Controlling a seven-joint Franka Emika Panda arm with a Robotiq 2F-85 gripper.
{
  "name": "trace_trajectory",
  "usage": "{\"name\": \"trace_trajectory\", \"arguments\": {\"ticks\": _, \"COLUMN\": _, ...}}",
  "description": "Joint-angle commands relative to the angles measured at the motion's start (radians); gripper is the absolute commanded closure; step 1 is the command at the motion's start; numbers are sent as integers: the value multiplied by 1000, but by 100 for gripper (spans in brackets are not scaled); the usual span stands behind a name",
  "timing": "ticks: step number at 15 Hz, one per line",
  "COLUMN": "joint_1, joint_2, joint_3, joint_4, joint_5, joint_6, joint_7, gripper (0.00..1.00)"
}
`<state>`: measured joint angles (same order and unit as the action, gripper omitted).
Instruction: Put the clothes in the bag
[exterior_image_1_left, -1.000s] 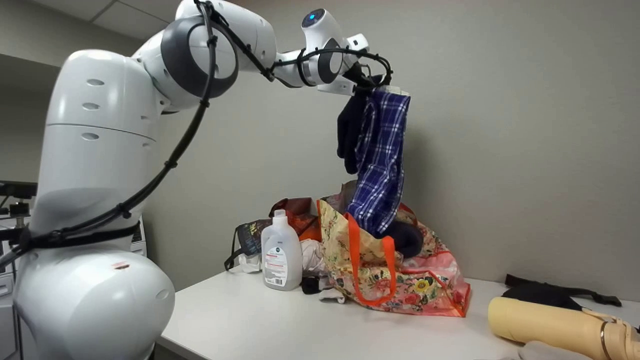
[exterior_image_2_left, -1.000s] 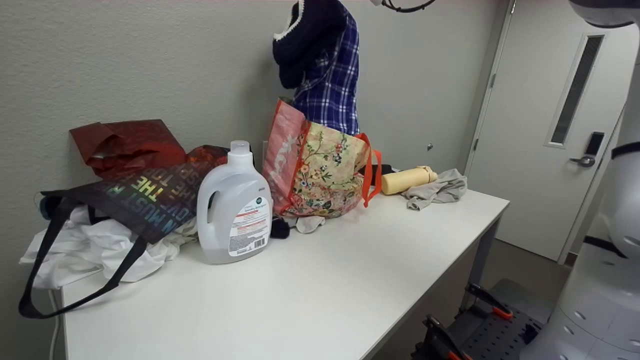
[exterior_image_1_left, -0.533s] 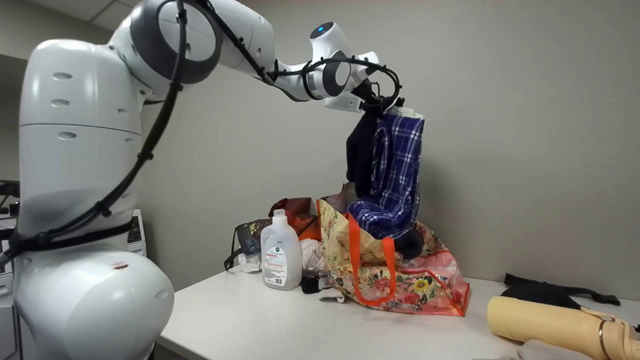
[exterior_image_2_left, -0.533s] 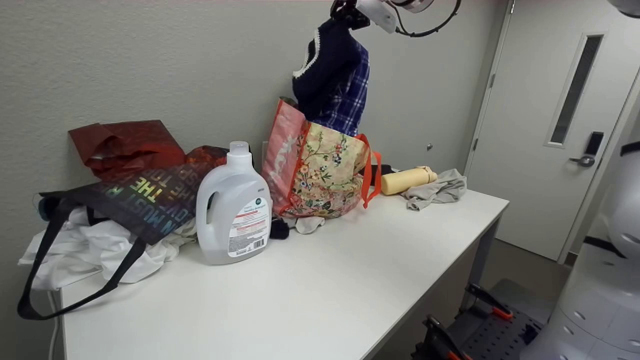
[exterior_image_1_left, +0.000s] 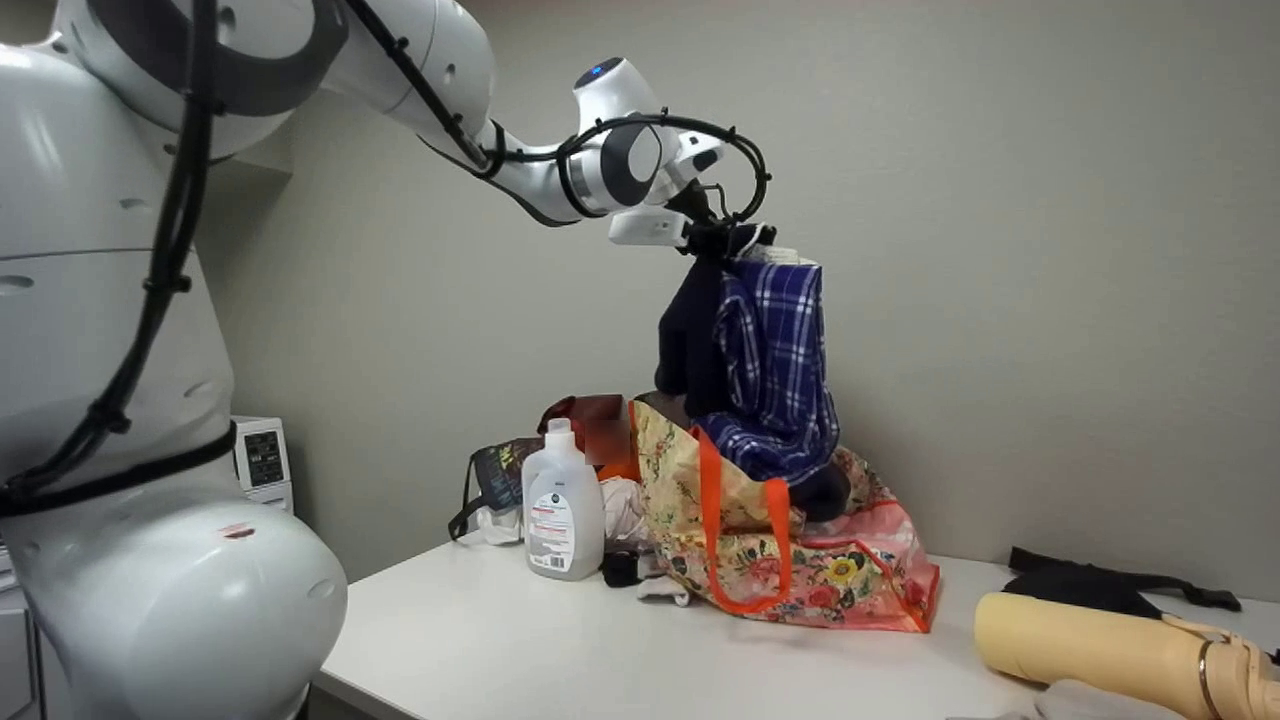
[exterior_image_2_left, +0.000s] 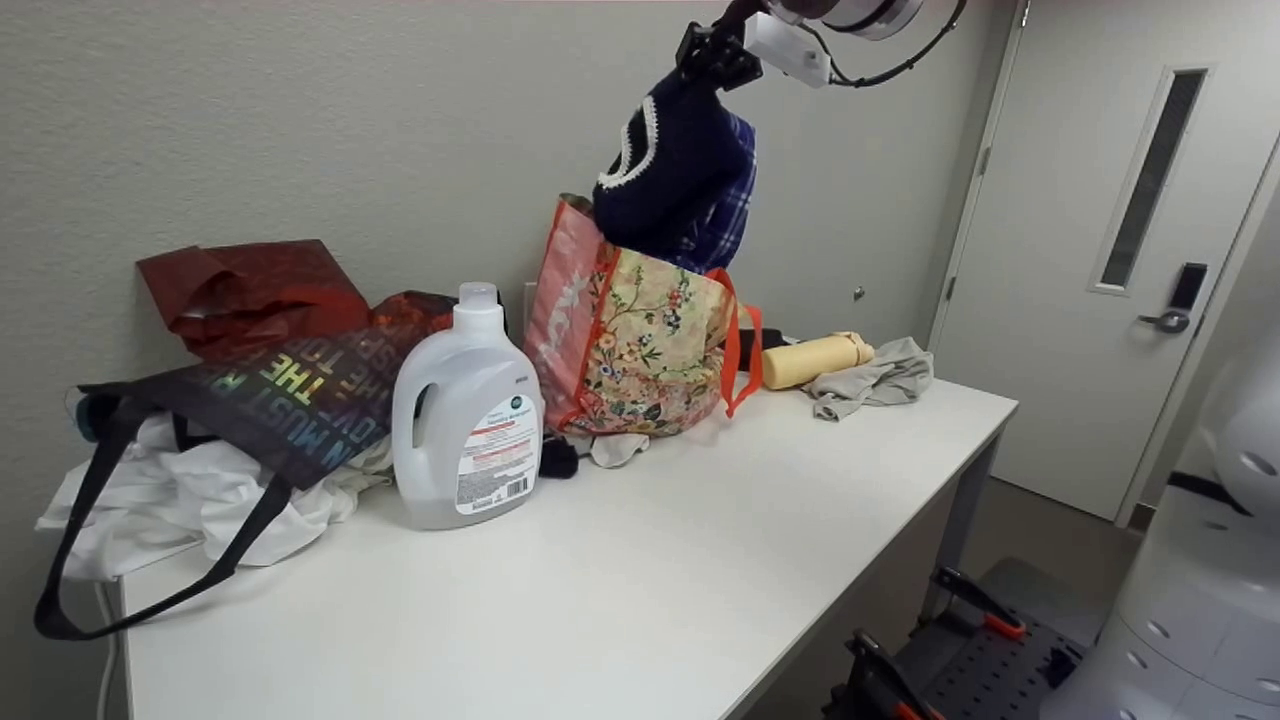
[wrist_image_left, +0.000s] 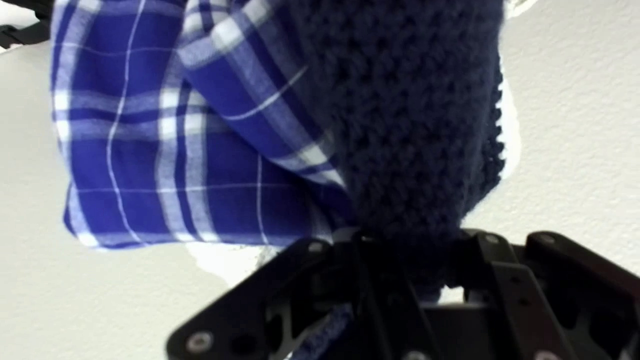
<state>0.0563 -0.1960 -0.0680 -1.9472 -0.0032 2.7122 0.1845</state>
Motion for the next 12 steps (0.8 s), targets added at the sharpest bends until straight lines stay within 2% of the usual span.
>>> {"name": "trace_trajectory", "arguments": {"ticks": 1, "joint_1": -46, "joint_2": -85, "joint_3": 59, "joint_4": -131, "joint_5": -31, "joint_6": -13, "joint_7": 18, "gripper": 92}}
{"name": "trace_trajectory", "arguments": {"ticks": 7, "joint_1": -63, "joint_2": -62, "joint_3": 110, "joint_4": -227, "joint_5": -50, "joint_6": -19, "joint_7": 21, "gripper": 92}}
{"name": "trace_trajectory", "arguments": {"ticks": 12, "joint_1": -46, "joint_2": 32, "joint_3": 122, "joint_4": -228, "joint_5": -32, "joint_6": 106, "joint_7": -7, "gripper": 92}}
